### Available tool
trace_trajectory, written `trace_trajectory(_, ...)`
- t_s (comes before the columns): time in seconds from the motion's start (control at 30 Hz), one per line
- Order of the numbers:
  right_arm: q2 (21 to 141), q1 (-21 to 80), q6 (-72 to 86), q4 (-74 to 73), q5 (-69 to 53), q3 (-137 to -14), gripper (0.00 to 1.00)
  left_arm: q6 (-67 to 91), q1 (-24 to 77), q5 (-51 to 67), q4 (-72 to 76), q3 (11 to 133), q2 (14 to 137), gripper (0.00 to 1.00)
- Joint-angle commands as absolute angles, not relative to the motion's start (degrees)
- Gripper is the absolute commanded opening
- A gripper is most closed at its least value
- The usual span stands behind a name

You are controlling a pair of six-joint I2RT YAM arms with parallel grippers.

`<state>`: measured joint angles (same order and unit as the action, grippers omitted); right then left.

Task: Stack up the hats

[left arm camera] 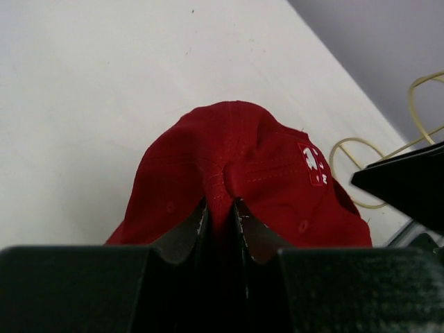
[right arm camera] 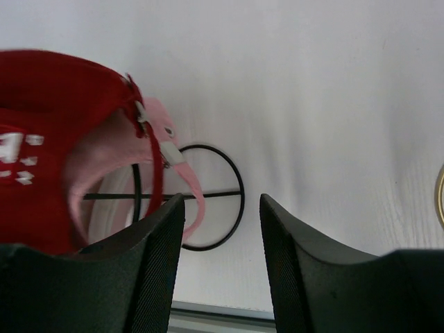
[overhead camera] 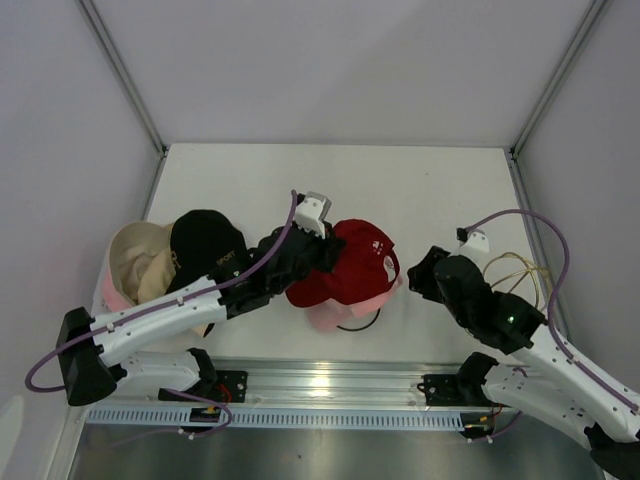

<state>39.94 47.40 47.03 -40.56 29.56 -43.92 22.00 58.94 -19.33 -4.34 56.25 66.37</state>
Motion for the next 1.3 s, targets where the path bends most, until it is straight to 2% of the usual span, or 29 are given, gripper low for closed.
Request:
trace_trajectory(0.0,38.76,47.11,48.17,-43.50,32.26,-49.65,0.52,21.71,59.59,-21.72,-1.50,55.37,67.23,0.20)
trace_trajectory(0.4,36.91,47.11,46.32,-33.77,24.97,-46.50,0.71,22.32,60.56,-20.92,-1.14,54.23,67.24,0.22)
trace_trajectory(0.57,42.53,47.11,44.47,-33.21,22.59,-47.28,0.70,21.53,60.82,-21.45,-0.35,53.70,66.36,0.22)
trace_trajectory(0.67,45.17,47.11,45.08,-35.06,23.20,-47.55,0.59,21.27,61.08,-21.79,-0.35,53.18,65.40,0.22)
trace_trajectory(0.7,45.44,47.02,45.78,-35.68,23.46,-47.64,0.40,21.44,61.17,-22.06,-0.35,52.74,65.13,0.22)
trace_trajectory(0.77,45.01,47.02,47.10,-36.73,23.90,-47.64,0.23,21.62,61.26,-22.41,1.75,51.25,64.25,0.22)
trace_trajectory(0.8,44.65,47.02,47.54,-37.17,24.60,-47.64,0.10,21.71,61.26,-22.76,2.63,50.98,63.38,0.23)
trace_trajectory(0.87,43.69,47.11,47.81,-38.31,25.13,-47.55,0.00,21.53,61.35,-23.03,3.69,49.58,62.41,0.23)
trace_trajectory(0.97,41.93,47.20,47.11,-38.06,25.14,-46.15,0.00,20.92,61.35,-23.29,4.40,49.04,61.26,0.27)
trace_trajectory(1.0,41.05,47.46,45.72,-37.36,24.88,-45.19,0.00,20.66,61.35,-23.38,4.13,49.22,61.17,0.37)
trace_trajectory(1.03,40.52,47.72,44.83,-36.40,24.61,-43.87,0.00,20.65,61.35,-23.20,3.52,49.65,61.08,0.38)
trace_trajectory(1.17,38.06,48.95,41.14,-29.47,23.38,-36.40,0.00,21.36,61.35,-23.12,1.85,50.01,60.65,0.50)
trace_trajectory(1.2,37.80,49.48,40.70,-28.66,23.73,-33.60,0.00,21.27,61.35,-23.29,1.85,50.01,60.38,0.61)
trace_trajectory(1.23,37.36,49.74,40.87,-28.04,24.17,-32.53,0.00,21.10,61.35,-23.55,1.58,50.10,59.77,0.62)
trace_trajectory(1.27,37.18,49.92,41.13,-27.17,25.21,-31.56,0.00,20.92,61.35,-25.03,1.15,50.36,59.50,0.67)
